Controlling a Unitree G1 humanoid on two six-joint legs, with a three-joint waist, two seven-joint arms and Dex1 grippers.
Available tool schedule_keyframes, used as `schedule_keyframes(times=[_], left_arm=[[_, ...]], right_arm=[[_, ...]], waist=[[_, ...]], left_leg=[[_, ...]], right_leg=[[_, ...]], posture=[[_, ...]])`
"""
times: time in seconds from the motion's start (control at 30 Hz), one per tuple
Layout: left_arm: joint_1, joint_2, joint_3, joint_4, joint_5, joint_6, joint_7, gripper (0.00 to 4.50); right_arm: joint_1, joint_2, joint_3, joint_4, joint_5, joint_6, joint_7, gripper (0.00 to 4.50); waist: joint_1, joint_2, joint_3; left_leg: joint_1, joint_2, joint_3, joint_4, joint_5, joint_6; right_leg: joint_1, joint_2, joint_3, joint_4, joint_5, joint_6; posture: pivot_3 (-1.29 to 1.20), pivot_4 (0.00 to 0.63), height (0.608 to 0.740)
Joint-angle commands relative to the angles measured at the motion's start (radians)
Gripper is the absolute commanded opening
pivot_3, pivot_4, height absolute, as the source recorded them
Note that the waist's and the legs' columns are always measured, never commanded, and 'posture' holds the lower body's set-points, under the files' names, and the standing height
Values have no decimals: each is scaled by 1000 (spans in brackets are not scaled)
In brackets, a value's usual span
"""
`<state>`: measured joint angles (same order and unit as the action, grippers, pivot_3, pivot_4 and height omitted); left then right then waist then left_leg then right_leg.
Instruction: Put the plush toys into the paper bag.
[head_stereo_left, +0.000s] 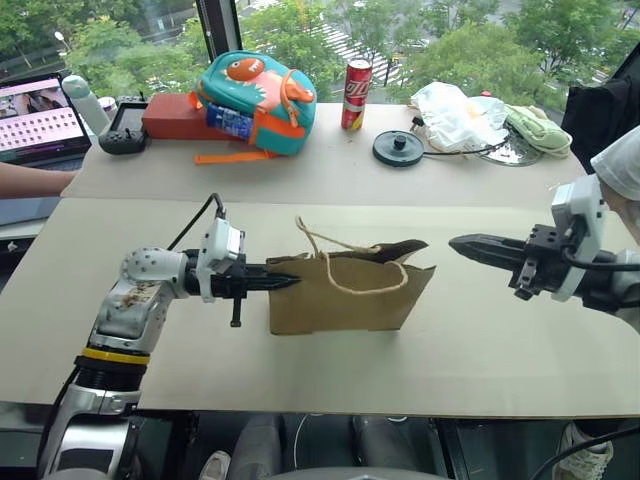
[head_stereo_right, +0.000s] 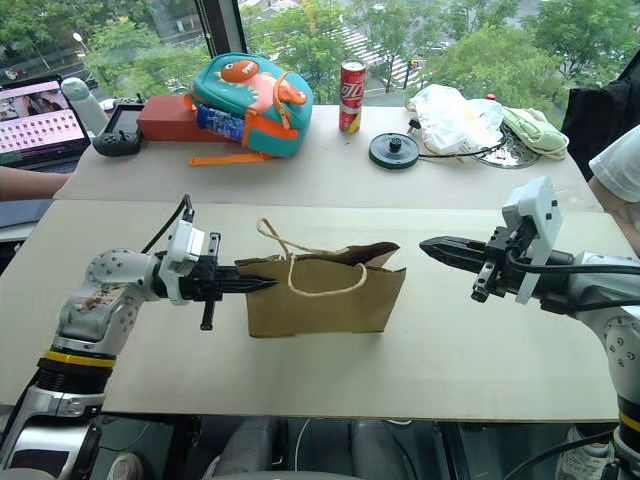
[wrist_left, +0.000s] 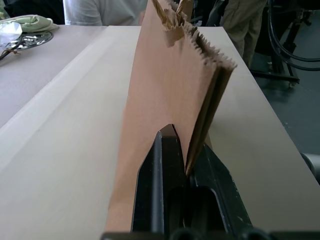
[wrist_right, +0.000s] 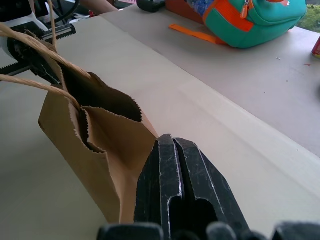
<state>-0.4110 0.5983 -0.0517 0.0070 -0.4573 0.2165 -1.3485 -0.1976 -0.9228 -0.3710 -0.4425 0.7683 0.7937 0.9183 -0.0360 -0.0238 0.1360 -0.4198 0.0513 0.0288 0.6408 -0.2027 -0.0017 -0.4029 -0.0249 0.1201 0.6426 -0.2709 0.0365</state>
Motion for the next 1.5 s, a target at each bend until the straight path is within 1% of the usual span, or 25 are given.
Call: schedule_keyframes(times=[0.03, 0.27, 0.33, 0.37, 0.4, 0.43, 0.47, 0.57, 0.6, 0.8, 0.93, 1.07, 1.13, 1.2, 1.33, 1.5], left_arm=[[5, 4, 1, -7, 8, -30, 0, 62], [2, 17, -20, 34, 37, -49, -25, 62], [-6, 20, -20, 38, 37, -42, -28, 608], [-11, 25, -21, 36, 34, -33, -31, 755], [-15, 32, -21, 32, 32, -22, -35, 1213], [-18, 38, -21, 26, 31, -13, -34, 1488], [-23, 47, -22, 18, 29, 9, -29, 1938], [-35, 93, 0, -26, -27, 108, -44, 3176], [-37, 113, 11, -45, -49, 144, -52, 3524], [-47, 205, 80, -131, -165, 317, -48, 3524], [-62, 312, 201, -214, -325, 503, -36, 3524], [-88, 414, 275, -181, -415, 617, -69, 3524], [-103, 449, 284, -146, -420, 640, -80, 3524], [-110, 459, 283, -131, -416, 639, -78, 3524], [-107, 450, 284, -127, -419, 641, -64, 3524], [-97, 440, 288, -140, -427, 645, -44, 3524]], right_arm=[[-6, -26, -8, -20, 11, -17, 23, 0], [-2, -28, 8, -14, 4, -19, 34, 0], [-1, -27, 10, -16, 4, -20, 33, 0], [0, -26, 11, -16, 3, -21, 33, 0], [2, -26, 12, -15, 1, -23, 35, 0], [4, -27, 14, -14, -2, -26, 37, 0], [4, -29, 15, -12, -5, -29, 40, 0], [5, -35, 17, -10, -7, -32, 51, 0], [5, -40, 17, -8, -10, -33, 58, 0], [-1, -74, 17, 9, -17, -44, 97, 0], [-29, -104, 8, 19, -6, -49, 125, 0], [-49, -129, -4, -1, 41, -31, 166, 0], [-65, -132, -14, -6, 86, -17, 186, 0], [-74, -135, -13, -5, 107, -12, 197, 0], [-85, -139, 24, 11, 81, -33, 198, 0], [-92, -139, 38, 15, 79, -37, 200, 0]], waist=[[0, 0, 0], [0, 0, 0], [0, 0, 0], [0, 0, 0], [0, 0, 0], [0, 0, 0], [0, 0, 0], [-1, 0, 0], [-2, 0, 0], [-4, 0, 0], [-7, 0, 1], [-7, 0, 1], [-6, 1, 1], [-6, 1, 1], [-3, 0, 1], [-3, 1, 1]], left_leg=[[0, 0, 0, 0, 0, 0], [0, 0, 0, 0, 0, 0], [0, 0, 0, 0, 0, 0], [0, 0, 0, 0, 0, 0], [0, 0, 0, 0, 0, 0], [0, 0, 0, 0, 0, 0], [0, 0, 0, 0, 0, 0], [0, 0, 0, 0, 0, 0], [0, 0, 0, 0, 0, 0], [1, 0, 0, 0, 0, 0], [0, 1, 0, 0, 0, 0], [1, 1, 0, 0, 0, 0], [2, 1, 0, 0, 0, 0], [2, 0, 0, 0, 0, 0], [3, 1, 1, 0, 0, 0], [3, 1, 1, 0, 0, 0]], right_leg=[[0, 0, 0, 0, 0, 0], [0, 0, 0, 0, 0, 0], [0, 0, 0, 0, 0, 0], [0, 0, 0, 0, 0, 0], [0, 0, 0, 0, 0, 0], [0, 0, 0, 0, 0, 0], [0, 0, 0, 0, 0, 0], [0, 0, 0, 0, 0, 0], [0, 0, 0, 0, 0, 0], [0, 0, 0, 1, 0, 0], [-1, 0, 0, 1, -1, 1], [-1, 0, 0, 2, -5, 6], [0, 0, 0, 2, -5, 7], [0, 0, 0, 3, -5, 6], [0, 0, 0, 3, -6, 6], [0, 0, 0, 3, -5, 5]], posture=[[0, 150, 733], [0, 150, 733], [0, 150, 733], [0, 150, 733], [0, 150, 733], [0, 150, 733], [0, 150, 733], [0, 150, 733], [0, 150, 733], [0, 150, 733], [0, 150, 733], [0, 150, 733], [0, 150, 733], [0, 150, 733], [0, 150, 733], [0, 150, 733]])
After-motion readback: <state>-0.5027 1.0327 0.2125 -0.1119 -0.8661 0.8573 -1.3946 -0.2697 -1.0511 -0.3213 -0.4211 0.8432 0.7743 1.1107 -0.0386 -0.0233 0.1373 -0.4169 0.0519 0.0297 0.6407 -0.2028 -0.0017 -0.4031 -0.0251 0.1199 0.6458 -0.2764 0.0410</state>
